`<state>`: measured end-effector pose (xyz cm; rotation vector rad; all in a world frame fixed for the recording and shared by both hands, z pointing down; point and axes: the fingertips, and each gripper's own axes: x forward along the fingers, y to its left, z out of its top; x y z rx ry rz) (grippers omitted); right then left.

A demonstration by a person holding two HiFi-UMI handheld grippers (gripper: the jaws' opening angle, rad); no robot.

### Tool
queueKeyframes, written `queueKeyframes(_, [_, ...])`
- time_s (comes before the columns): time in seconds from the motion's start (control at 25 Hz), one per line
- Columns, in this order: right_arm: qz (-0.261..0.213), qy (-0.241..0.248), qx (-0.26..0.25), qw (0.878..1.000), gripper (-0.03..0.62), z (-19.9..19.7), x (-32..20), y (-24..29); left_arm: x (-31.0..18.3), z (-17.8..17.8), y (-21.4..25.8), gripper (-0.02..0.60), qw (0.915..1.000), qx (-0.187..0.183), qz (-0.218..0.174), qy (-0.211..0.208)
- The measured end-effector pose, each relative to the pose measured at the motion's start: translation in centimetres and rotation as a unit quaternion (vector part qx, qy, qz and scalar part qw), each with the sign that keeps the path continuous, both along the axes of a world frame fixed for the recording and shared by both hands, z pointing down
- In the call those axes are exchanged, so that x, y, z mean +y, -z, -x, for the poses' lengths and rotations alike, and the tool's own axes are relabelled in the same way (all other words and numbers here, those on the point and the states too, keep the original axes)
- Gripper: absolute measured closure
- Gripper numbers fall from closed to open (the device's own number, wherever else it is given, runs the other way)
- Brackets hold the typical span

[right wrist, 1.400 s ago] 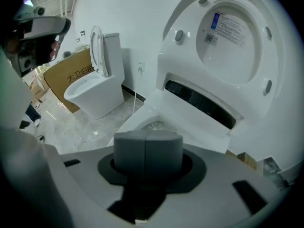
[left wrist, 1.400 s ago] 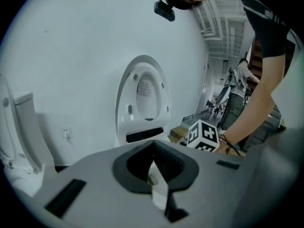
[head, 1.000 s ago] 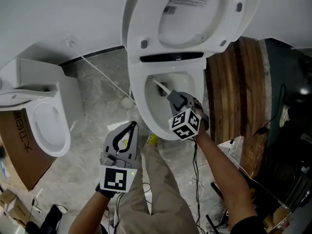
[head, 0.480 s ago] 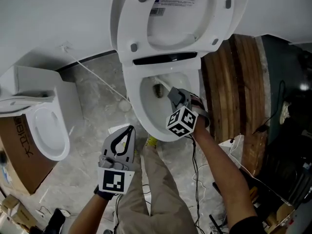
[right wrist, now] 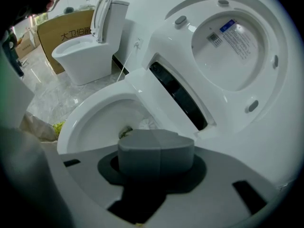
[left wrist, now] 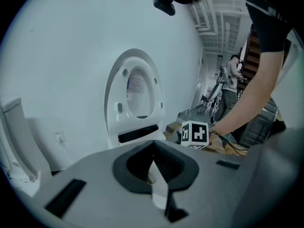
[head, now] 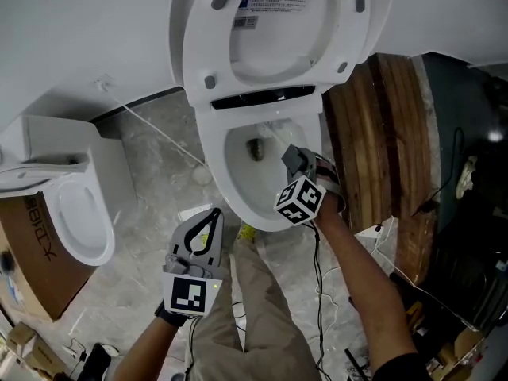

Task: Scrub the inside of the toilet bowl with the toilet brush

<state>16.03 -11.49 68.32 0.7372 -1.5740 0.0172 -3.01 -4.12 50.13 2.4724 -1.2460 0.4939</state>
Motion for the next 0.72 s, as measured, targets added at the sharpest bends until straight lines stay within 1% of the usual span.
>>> queueKeyframes(0.16, [-0.001,-0.011,0.003,1.0,0.441,-0.7,0.0,0.2,-0.2,0.1,-0.1,0.572,1.0,-0.006,0.001,-0.002])
queueKeyframes(0.32, [-0.002,-0.009,0.011,1.0,0.441,-1.3,0.2,0.4,-0.3,-0.1,0.2,0.572,0.9999,-0.009,-0.005,-0.01])
queueKeyframes(0.56, [-0.005,-0.017,0.02,1.0,0.441,-2.6,0.5,0.8,0.4,0.5,-0.5,0.572,1.0,-0.007,0.006,-0.002])
queueKeyframes(0.72, [-0.003,-0.034,0.017,0.999,0.441,-3.6,1.0,1.1,0.8,0.5,-0.6,0.571,0.9999,-0.014,0.006,-0.007])
